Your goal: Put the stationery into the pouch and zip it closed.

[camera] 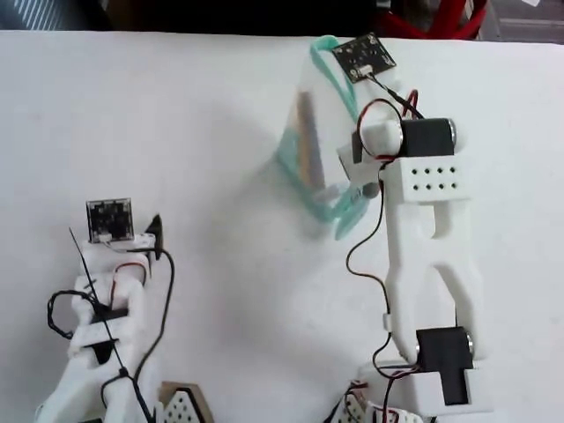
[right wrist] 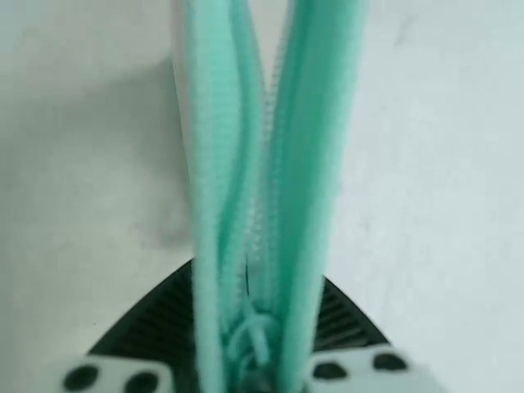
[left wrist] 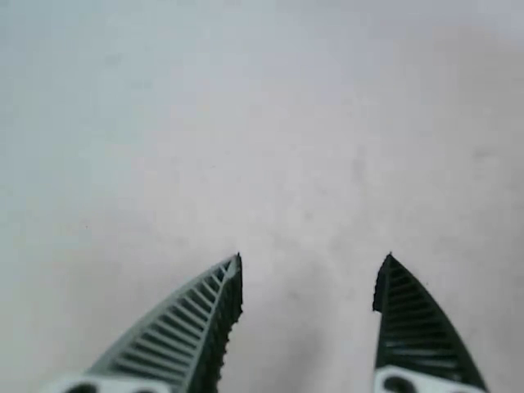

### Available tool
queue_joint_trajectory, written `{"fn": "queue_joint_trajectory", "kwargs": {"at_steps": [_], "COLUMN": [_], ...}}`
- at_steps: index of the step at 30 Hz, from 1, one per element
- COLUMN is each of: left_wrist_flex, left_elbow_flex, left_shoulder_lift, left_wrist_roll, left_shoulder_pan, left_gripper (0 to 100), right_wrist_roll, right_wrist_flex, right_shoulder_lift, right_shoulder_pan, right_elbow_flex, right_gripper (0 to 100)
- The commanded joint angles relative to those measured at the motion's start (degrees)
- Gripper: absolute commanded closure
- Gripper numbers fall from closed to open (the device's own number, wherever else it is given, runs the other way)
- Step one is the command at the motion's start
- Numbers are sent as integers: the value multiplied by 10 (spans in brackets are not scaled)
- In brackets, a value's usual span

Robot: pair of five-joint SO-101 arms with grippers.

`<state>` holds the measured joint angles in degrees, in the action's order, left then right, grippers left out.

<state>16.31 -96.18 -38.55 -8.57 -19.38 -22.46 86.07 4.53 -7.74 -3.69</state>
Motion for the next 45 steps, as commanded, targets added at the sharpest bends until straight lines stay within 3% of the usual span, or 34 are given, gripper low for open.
{"fn": "queue_joint_trajectory", "kwargs": {"at_steps": [1, 34, 45], "left_wrist_flex": [6, 6, 6], "left_elbow_flex": [2, 2, 2], "left_shoulder_lift": [-11, -11, -11], "left_wrist_roll": [-2, -2, -2], "left_shoulder_pan": [-4, -4, 110], "left_gripper": [736, 736, 735], "right_wrist_roll": [3, 3, 3], "right_wrist_flex": [23, 28, 27], "right_shoulder_lift": [-5, -4, -4], "right_shoulder_pan": [6, -12, -12], "right_elbow_flex": [4, 3, 3], "right_gripper": [980, 980, 980]}}
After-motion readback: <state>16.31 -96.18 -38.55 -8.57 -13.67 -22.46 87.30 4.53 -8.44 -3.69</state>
